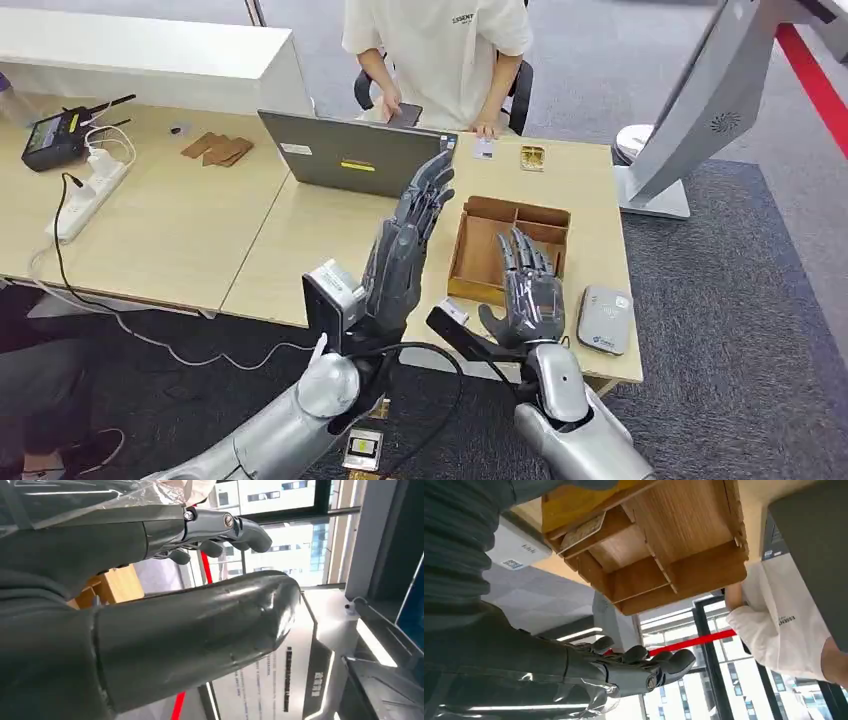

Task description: Pass the card to the sensor for recognition and then transmit it.

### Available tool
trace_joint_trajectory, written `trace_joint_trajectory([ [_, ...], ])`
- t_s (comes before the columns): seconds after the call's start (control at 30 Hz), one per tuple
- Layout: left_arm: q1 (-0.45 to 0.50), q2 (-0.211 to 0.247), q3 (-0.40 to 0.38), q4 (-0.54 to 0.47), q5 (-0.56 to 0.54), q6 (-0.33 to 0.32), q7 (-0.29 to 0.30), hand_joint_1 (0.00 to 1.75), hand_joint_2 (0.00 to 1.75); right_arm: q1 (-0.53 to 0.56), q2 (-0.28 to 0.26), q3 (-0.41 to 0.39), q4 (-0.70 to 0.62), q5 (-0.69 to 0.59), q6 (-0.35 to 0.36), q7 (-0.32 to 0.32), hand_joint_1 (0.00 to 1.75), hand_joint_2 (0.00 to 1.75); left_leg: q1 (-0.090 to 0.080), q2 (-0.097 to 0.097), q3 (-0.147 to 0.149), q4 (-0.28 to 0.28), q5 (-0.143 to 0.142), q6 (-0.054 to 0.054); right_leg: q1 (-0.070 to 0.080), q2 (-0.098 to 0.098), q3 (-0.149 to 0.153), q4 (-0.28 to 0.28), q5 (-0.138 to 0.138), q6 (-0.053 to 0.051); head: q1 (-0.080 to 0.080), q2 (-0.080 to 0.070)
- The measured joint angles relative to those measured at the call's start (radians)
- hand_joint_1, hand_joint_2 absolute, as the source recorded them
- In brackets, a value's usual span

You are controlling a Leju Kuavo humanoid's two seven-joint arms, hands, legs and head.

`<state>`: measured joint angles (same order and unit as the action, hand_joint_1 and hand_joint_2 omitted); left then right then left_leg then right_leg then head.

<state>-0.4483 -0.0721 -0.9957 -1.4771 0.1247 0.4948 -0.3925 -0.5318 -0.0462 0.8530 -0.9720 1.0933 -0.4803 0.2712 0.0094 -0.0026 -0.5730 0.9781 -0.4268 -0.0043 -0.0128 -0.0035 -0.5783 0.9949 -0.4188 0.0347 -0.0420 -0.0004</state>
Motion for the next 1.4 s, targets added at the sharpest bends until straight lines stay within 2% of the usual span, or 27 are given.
trace_joint_trajectory([
  [0.63, 0.004, 0.000, -0.005, 0.000, -0.006, -0.008, 0.003, 0.00, 0.00, -0.038, 0.018, 0.012, 0.138, -0.040, 0.012, 0.000, 0.00, 1.75, 0.000, 0.000, 0.000, 0.000, 0.000, 0.000, 0.000, 0.000, 0.000, 0.000, 0.000, 0.000, 0.000, 0.000],
  [0.73, 0.006, 0.000, -0.006, 0.000, -0.006, -0.008, 0.002, 0.00, 0.00, -0.039, 0.018, 0.014, 0.159, -0.032, 0.000, 0.003, 0.00, 1.75, 0.000, 0.000, 0.000, 0.000, 0.000, 0.000, 0.000, 0.000, 0.000, 0.000, 0.000, 0.000, 0.000, 0.000],
  [1.0, 0.006, -0.003, -0.012, 0.000, -0.002, -0.014, -0.013, 0.00, 0.00, -0.047, 0.015, 0.019, 0.233, 0.043, -0.086, 0.034, 0.00, 1.75, 0.000, 0.000, 0.000, 0.000, 0.000, 0.000, 0.000, 0.000, 0.000, 0.000, 0.000, 0.000, 0.000, 0.000],
  [1.4, 0.007, -0.004, -0.019, 0.000, -0.002, -0.029, -0.016, 0.00, 0.00, -0.062, 0.005, 0.018, 0.306, 0.024, -0.100, 0.020, 0.00, 1.75, 0.000, 0.000, 0.000, 0.000, 0.000, 0.000, 0.000, 0.000, 0.000, 0.000, 0.000, 0.000, 0.000, 0.000],
])
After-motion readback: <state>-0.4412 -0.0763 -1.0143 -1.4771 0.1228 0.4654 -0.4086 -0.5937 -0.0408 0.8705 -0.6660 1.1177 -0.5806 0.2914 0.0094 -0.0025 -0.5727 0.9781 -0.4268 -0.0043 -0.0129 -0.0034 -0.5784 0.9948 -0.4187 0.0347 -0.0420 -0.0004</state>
